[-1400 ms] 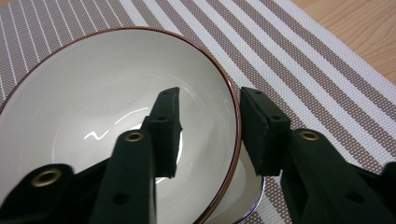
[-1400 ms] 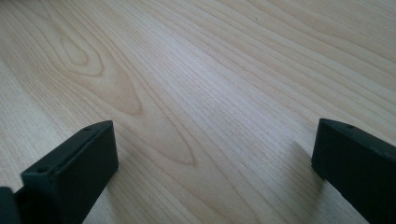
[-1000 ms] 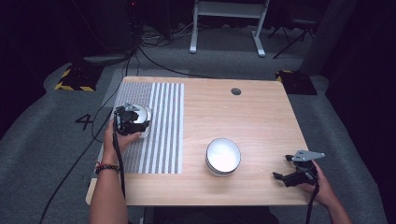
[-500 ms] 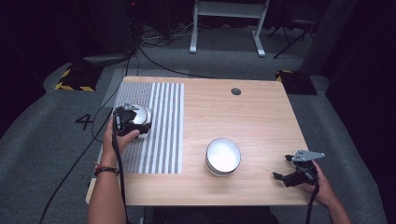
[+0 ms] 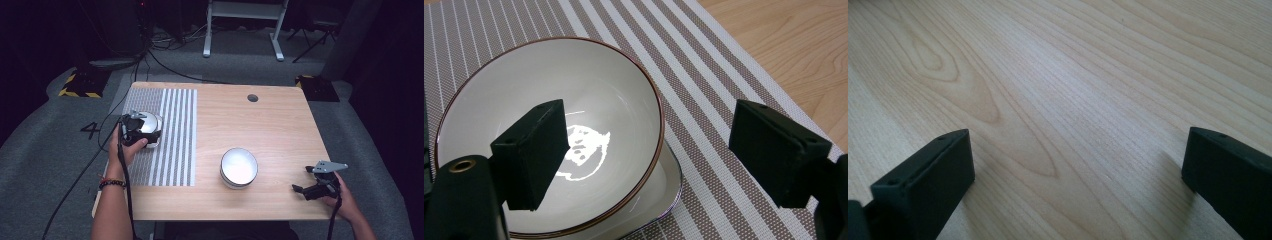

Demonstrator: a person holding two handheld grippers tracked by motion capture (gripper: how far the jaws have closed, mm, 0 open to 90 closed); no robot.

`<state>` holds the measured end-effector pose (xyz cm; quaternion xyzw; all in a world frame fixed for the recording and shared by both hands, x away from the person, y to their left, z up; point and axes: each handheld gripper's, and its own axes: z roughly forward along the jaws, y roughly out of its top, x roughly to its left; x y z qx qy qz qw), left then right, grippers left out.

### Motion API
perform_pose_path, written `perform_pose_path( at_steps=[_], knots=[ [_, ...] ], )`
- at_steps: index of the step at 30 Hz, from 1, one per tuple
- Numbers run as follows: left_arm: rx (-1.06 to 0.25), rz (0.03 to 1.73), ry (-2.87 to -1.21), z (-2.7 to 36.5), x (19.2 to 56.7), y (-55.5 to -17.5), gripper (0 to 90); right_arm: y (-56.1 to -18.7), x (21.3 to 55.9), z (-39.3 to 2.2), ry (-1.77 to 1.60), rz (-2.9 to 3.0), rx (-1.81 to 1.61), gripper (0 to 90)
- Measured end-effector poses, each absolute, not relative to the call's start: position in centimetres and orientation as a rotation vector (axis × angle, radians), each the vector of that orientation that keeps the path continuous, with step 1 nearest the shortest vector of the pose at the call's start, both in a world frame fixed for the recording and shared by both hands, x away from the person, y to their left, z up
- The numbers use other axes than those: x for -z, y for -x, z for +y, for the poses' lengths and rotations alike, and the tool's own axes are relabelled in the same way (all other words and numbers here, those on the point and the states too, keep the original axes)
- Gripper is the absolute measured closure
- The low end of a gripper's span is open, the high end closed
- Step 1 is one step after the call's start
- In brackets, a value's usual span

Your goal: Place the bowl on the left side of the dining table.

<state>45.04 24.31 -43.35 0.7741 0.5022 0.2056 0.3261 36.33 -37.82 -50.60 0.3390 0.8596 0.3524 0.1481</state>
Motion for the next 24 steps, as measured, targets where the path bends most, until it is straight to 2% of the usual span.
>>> perform_pose_path(
  at_steps=[24],
  knots=[
    [-0.600,1.184,-2.091,21.9,42.1,-42.6,16.0,-36.3,50.6,-37.8,-0.974,2.472,-1.014,0.5]
  ],
)
